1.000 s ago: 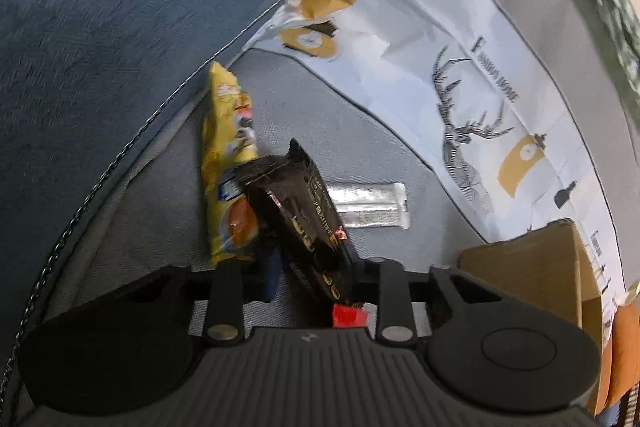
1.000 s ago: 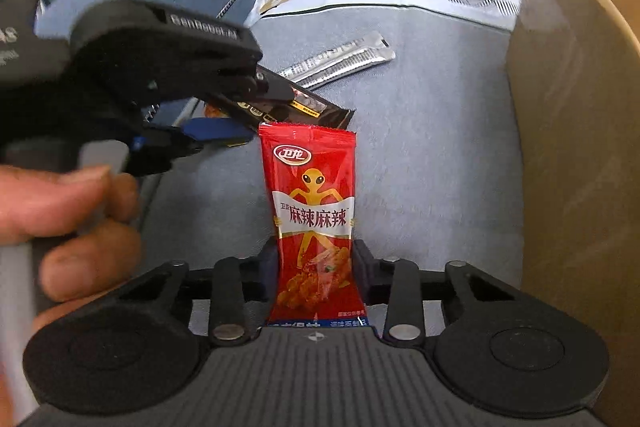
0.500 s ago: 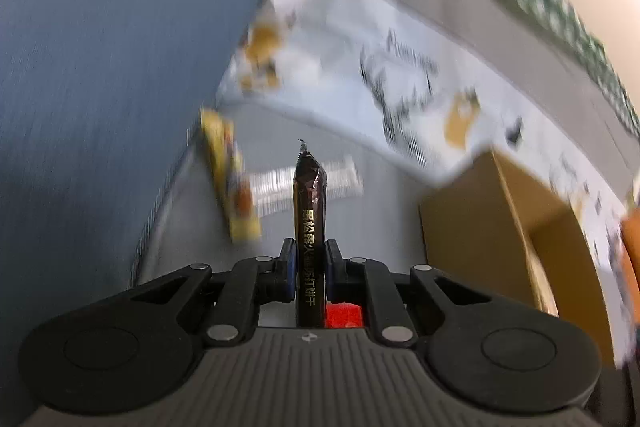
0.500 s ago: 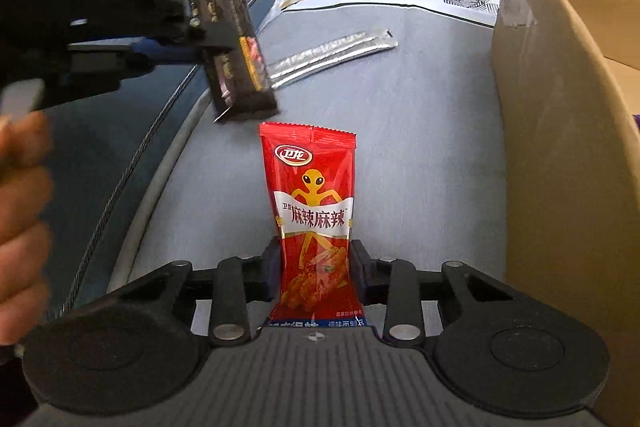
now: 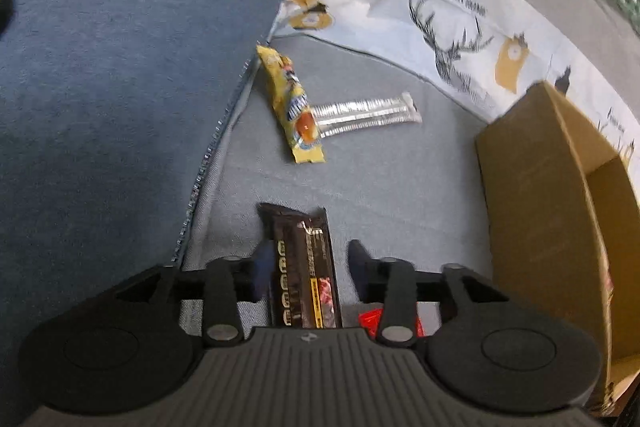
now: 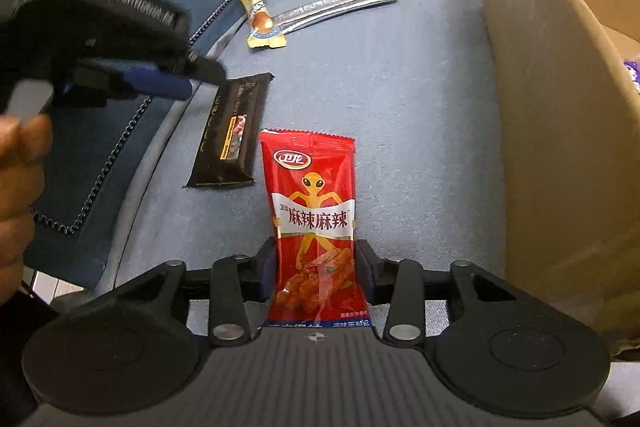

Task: Organize snacks
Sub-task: 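Lower the chocolate bar with the left gripper while the right holds the red packet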

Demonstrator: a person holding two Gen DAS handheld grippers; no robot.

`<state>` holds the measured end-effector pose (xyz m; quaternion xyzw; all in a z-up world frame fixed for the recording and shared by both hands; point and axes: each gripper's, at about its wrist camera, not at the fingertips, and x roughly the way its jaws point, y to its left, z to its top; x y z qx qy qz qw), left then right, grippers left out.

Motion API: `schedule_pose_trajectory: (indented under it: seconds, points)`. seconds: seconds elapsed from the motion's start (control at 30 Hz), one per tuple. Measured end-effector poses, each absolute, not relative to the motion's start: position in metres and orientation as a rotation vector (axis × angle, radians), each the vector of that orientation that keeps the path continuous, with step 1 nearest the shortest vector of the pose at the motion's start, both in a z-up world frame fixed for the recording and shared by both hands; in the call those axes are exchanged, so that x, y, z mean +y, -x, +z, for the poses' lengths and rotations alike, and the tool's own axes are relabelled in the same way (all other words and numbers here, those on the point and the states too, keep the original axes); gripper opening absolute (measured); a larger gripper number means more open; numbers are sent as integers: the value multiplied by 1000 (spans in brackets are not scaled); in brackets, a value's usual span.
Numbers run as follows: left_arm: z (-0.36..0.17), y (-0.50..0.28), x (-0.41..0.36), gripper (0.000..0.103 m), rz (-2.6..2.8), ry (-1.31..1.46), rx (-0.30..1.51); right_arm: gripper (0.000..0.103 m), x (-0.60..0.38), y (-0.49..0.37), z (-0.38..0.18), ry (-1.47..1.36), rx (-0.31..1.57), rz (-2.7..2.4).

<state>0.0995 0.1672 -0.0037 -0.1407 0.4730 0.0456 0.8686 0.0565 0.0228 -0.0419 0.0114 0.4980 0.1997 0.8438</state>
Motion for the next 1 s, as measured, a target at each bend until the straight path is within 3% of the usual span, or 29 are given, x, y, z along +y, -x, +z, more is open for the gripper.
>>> schedule_pose_trajectory:
  seconds: [0.2, 0.27, 0.5, 0.6, 0.67, 1.0]
  points:
    - [-25, -111, 153, 57, 73, 198, 1097, 53, 19, -51, -49, -12, 1006, 448]
    - [-29, -115, 149, 64, 57, 177, 1107, 60, 19, -50, -49, -11, 982, 468]
    - [-44, -125, 136, 66, 67, 74, 1164, 60, 20, -45, -52, 54, 934, 495]
    - [-45, -125, 132, 62, 62, 39, 1161, 54, 19, -48, -51, 46, 931, 484]
    - [-44, -125, 131, 44, 67, 15, 1152, 50, 18, -48, -51, 48, 927, 478]
    - [-40, -123, 136, 43, 54, 45, 1152, 47, 7, -49, -47, -9, 916, 436]
